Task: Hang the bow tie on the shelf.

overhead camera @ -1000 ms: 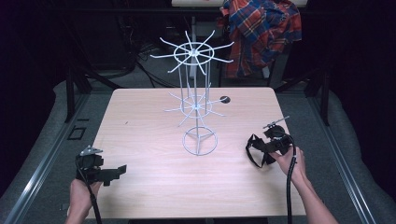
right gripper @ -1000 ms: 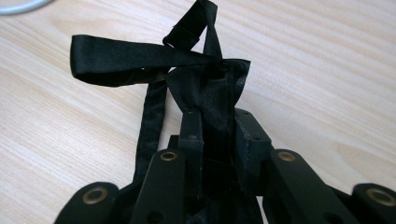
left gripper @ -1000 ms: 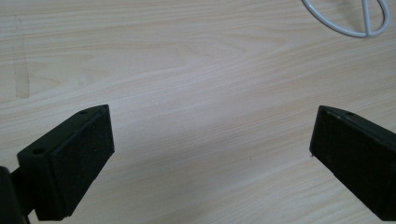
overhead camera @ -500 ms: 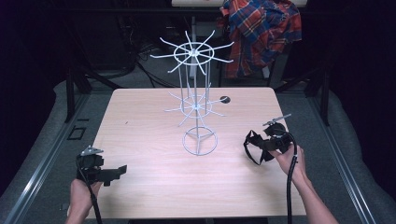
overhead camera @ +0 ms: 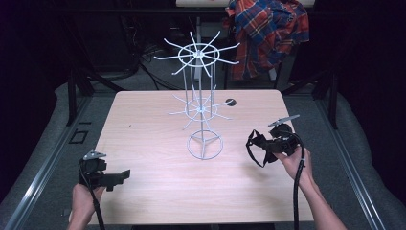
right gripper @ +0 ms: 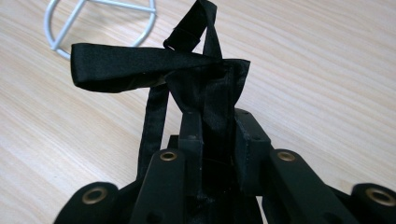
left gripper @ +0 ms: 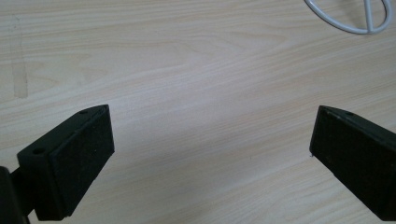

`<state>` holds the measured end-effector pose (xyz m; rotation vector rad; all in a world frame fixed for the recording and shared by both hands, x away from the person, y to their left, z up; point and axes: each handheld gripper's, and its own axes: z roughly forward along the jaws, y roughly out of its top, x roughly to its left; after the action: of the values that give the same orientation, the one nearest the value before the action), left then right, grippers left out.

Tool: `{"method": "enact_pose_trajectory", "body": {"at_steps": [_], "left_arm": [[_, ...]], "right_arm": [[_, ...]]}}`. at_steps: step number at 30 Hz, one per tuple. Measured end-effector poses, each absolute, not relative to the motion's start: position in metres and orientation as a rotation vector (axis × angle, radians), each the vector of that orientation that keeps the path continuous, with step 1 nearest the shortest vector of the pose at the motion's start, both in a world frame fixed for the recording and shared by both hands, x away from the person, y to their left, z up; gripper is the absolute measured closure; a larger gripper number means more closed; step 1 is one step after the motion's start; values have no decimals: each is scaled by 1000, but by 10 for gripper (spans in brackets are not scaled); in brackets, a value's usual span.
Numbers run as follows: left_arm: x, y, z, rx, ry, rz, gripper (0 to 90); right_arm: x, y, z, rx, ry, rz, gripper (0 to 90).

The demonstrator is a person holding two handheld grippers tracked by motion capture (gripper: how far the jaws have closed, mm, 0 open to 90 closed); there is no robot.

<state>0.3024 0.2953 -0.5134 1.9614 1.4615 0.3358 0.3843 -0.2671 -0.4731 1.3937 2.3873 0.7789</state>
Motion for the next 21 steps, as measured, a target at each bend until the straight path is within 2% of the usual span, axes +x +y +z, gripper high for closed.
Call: {"method": "enact_pose_trajectory", "body": {"at_steps": [21], "left_arm": [[302, 295, -513, 1978, 1444, 337, 0]], "right_arm": [[375, -240, -451, 1286, 2425, 858, 751]]}}
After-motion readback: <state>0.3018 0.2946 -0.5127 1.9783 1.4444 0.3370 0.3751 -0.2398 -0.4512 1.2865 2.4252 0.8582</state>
